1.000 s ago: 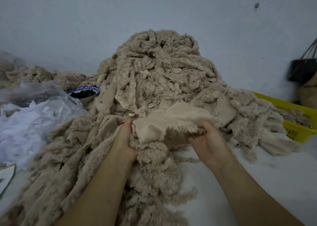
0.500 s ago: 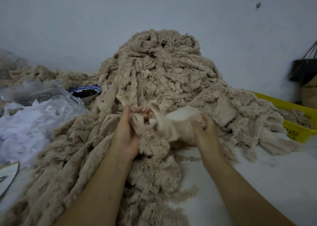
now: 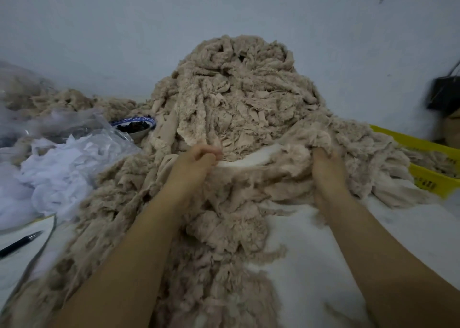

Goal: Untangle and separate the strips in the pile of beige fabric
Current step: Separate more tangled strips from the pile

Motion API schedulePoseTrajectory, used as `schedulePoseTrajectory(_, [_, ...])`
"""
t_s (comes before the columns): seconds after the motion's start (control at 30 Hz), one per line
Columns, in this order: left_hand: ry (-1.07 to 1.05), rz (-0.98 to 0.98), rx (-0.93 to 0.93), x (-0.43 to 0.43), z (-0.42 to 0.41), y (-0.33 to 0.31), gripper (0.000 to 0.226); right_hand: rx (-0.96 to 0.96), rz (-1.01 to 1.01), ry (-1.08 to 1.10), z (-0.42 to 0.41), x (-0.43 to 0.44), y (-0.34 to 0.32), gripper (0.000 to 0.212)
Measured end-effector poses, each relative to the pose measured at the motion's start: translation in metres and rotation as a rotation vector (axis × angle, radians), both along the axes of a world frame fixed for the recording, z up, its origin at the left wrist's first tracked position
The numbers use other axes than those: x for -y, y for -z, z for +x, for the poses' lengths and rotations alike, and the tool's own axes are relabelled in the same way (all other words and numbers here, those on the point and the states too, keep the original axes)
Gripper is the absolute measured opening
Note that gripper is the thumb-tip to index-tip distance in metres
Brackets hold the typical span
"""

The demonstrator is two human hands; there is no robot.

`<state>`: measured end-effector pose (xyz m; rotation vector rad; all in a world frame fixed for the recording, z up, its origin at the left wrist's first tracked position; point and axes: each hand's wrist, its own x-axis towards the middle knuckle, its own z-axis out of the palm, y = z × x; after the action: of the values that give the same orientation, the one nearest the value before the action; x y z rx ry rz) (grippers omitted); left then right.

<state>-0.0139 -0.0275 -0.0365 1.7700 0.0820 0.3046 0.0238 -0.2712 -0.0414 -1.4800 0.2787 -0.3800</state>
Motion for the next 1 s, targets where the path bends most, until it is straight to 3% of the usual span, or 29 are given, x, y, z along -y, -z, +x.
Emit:
schedulePoseTrajectory(0.07, [0.111,0.324,-0.035,-0.007,-0.007,0.006,0.008,0.005,-0.011,0.031,-0.001,0.007,0.000,0.032])
schedulePoseTrajectory(0.17, [0.397,0.816,-0.139,-0.010,-0.016,0.018,0.043,-0.050,-0.026,0.013,-0.004,0.011,0.004,0.046])
schedulePoseTrajectory(0.23, [0.349,1.067,-0.113,-0.007,-0.017,0.023,0.039,-0.088,-0.056,-0.046,-0.010,0.010,0.008,0.050])
schedulePoseTrajectory(0.27, [0.251,1.022,-0.074,-0.006,-0.020,0.022,0.030,-0.101,-0.099,-0.068,-0.013,0.009,0.010,0.050])
schedulePoseTrajectory(0.4, [-0.123,0.380,0.035,-0.017,-0.024,0.002,0.021,-0.140,-0.196,-0.124,-0.023,0.012,0.017,0.034])
schedulePoseTrajectory(0.47, [-0.167,0.157,0.078,-0.022,-0.027,-0.014,0.023,-0.177,-0.303,-0.202,-0.026,0.013,0.021,0.027])
schedulePoseTrajectory(0.53, [-0.087,-0.013,0.096,-0.020,-0.034,-0.024,0.020,-0.174,-0.544,-0.360,-0.030,0.015,0.023,0.032])
schedulePoseTrajectory(0.63, [0.177,0.163,0.083,-0.011,-0.049,-0.020,0.020,-0.325,-0.866,-0.691,-0.042,0.019,0.016,0.054])
schedulePoseTrajectory(0.7, [0.445,0.476,-0.061,-0.001,-0.055,-0.012,0.037,-0.371,-1.068,-0.700,-0.045,0.019,0.008,0.078])
schedulePoseTrajectory(0.73, [0.564,0.642,-0.142,0.004,-0.057,-0.006,0.042,-0.293,-1.203,-0.596,-0.042,0.017,0.007,0.079])
schedulePoseTrajectory(0.83, [0.699,0.801,-0.230,0.022,-0.060,0.007,0.044,0.103,-1.436,-0.243,-0.035,-0.005,0.013,0.054])
schedulePoseTrajectory(0.87, [0.685,0.785,-0.217,0.027,-0.062,0.010,0.048,0.169,-1.447,-0.270,-0.032,-0.017,0.018,0.042])
schedulePoseTrajectory(0.93, [0.686,0.779,-0.163,0.037,-0.065,0.018,0.046,0.123,-1.527,-0.448,-0.026,-0.038,0.032,0.044])
schedulePoseTrajectory(1.0, [0.699,0.821,-0.121,0.044,-0.069,0.025,0.046,0.082,-1.544,-0.529,-0.018,-0.048,0.045,0.032])
